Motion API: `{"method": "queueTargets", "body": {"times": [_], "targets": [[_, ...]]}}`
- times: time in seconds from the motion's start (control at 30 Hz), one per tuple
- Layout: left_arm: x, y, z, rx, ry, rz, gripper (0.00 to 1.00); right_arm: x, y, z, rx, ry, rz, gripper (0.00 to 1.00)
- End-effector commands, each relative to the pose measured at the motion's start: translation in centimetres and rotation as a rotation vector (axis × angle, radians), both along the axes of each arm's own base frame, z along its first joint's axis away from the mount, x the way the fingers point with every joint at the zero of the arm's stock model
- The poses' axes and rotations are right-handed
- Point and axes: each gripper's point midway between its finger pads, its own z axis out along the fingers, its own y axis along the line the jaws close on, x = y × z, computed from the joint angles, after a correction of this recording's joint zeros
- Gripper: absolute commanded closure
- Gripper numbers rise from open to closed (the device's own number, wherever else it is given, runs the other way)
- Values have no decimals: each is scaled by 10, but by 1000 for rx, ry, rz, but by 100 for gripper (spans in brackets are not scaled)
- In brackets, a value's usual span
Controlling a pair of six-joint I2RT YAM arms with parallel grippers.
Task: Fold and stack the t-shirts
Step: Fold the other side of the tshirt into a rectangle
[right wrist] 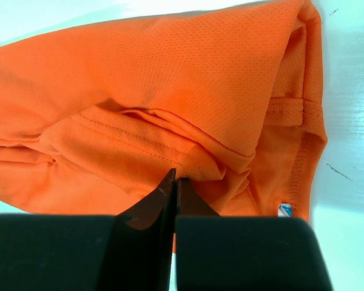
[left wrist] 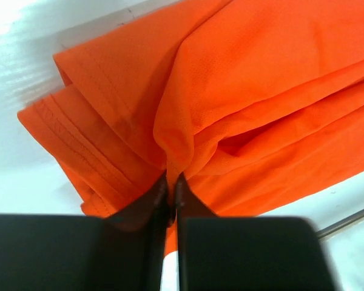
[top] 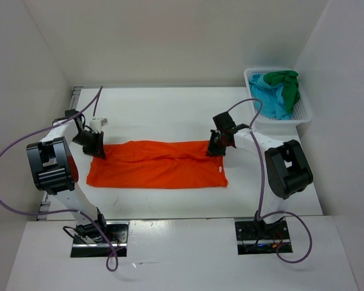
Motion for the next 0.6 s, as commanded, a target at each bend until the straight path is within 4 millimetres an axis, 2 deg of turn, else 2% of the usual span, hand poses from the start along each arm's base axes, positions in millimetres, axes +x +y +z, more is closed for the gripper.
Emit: {"method": "queueTargets", "body": {"times": [0.0,0.03,0.13,0.17,0.2,0.27,0.3,0.37,0.5,0.53,0.57], "targets": [[3,2,11,-10,-11,16,94,19,10,16,13,-81,21,100],[12,3,19,-13,-38,24,100,21,11,16,11,-76,21,100],[28,4,37,-18,-99,29,100,35,14,29,8,-119,37,100],[42,9,49,-5,-147,38,100,37,15,25,-2,-107,45,100],[49,6,53,-32,-161,43,100,49,13,34,-8,-133,40,100],[68,10,65,-24,-227,46,100,61,11,40,-9,-150,35,100],[79,11,79,-28,-271,51,100,72,15,55,5,-187,33,100],[90,13,89,-26,-318,56,100,83,5,64,-10,-215,21,100],[89,11,99,-18,-360,39,100,73,2,67,-12,-209,22,100],[81,9,91,-22,-339,33,100,67,2,66,-2,-195,17,100],[76,7,91,-23,-338,33,100,57,-3,55,-10,-173,17,100]]}}
